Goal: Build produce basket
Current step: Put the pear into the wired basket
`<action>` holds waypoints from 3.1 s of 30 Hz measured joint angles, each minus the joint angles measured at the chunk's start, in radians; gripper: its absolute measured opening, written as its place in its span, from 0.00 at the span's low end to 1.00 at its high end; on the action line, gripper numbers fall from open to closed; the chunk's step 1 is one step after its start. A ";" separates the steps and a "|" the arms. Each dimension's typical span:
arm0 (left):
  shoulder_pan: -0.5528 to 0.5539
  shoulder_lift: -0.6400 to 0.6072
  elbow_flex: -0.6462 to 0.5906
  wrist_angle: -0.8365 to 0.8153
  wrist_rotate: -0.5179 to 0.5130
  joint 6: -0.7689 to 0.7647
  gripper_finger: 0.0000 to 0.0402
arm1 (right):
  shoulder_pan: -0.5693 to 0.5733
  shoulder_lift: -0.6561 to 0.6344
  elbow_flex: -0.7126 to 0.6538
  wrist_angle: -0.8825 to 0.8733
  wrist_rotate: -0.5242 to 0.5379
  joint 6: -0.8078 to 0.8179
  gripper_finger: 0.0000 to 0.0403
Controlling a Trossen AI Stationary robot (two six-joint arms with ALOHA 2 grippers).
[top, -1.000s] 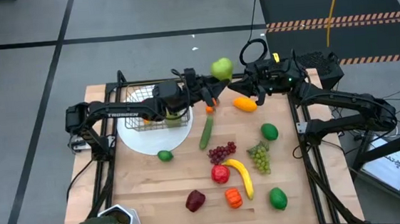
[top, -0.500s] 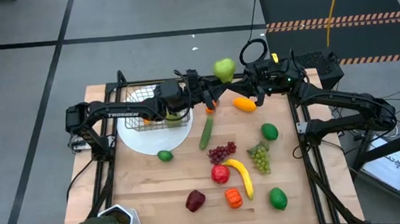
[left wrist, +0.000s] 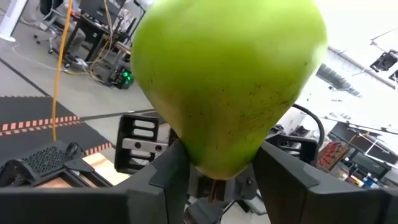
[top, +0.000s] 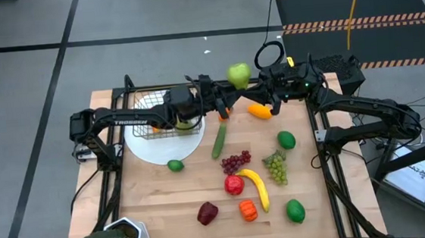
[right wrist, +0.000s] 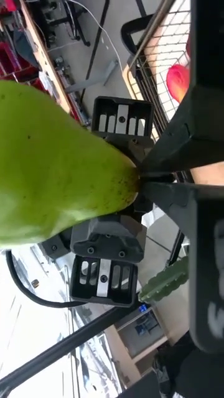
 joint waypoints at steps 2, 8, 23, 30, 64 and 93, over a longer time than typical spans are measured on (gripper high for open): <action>0.000 0.000 0.000 0.002 0.011 0.000 0.41 | 0.000 0.001 0.000 -0.001 -0.009 0.008 0.14; 0.001 -0.029 0.000 0.003 0.036 0.003 0.41 | 0.000 -0.005 0.000 0.000 -0.011 0.046 0.31; 0.040 -0.240 0.001 -0.290 0.040 -0.212 0.41 | -0.002 -0.063 -0.002 -0.007 -0.035 0.089 0.52; 0.043 -0.319 0.001 -0.346 0.038 -0.447 0.41 | -0.002 -0.069 -0.002 -0.010 -0.035 0.044 0.52; 0.037 -0.355 0.001 -0.422 0.203 -0.205 0.41 | -0.002 -0.068 -0.001 -0.036 -0.037 0.001 0.52; -0.010 -0.355 0.000 -0.423 0.214 0.703 0.41 | 0.008 -0.068 0.000 -0.071 0.003 0.351 0.52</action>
